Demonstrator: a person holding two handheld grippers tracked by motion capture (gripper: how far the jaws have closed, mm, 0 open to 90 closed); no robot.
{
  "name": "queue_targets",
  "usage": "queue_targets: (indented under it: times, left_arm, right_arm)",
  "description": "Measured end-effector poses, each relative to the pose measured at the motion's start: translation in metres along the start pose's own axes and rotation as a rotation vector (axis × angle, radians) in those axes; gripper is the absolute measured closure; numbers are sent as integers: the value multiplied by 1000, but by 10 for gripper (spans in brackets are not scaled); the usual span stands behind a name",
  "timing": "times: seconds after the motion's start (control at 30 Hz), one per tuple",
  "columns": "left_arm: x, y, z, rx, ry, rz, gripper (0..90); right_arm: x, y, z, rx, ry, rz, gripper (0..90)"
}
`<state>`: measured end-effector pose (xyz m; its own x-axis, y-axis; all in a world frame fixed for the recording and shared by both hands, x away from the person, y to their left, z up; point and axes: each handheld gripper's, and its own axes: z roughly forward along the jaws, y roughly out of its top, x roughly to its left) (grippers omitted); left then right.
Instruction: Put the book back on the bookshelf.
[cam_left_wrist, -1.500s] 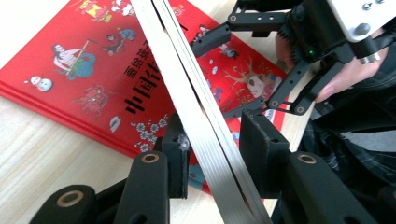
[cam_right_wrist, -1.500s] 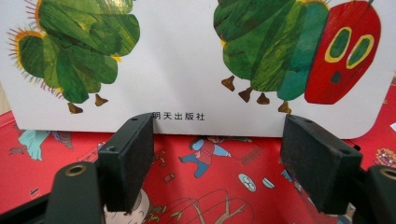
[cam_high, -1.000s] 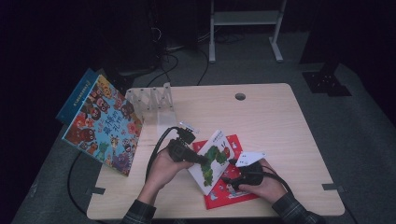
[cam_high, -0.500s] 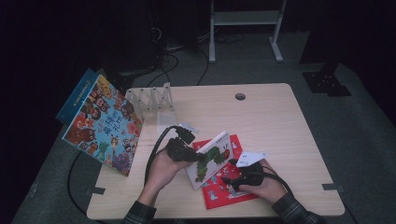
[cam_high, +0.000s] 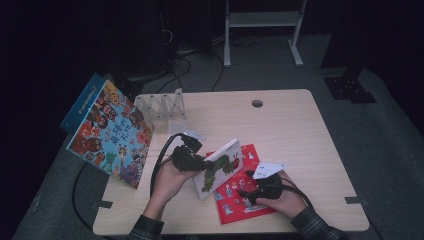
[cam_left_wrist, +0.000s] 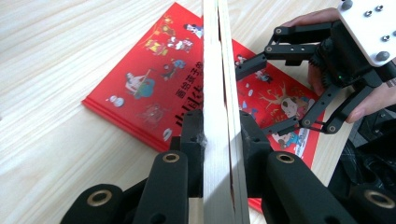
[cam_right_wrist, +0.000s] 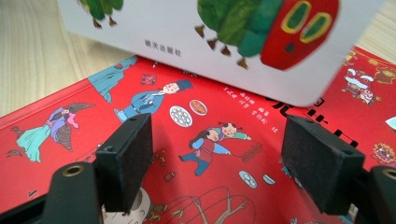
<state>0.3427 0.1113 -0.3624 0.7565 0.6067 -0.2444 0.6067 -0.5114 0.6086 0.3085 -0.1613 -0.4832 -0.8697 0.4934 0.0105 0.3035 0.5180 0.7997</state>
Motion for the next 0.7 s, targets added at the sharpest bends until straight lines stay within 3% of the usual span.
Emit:
queue_targets:
  times: [0.7]
  left_arm:
    - [28,-16,-46,-92,49,-85,760]
  right_arm:
    - [0,0,0,-1,-1,-2,238]
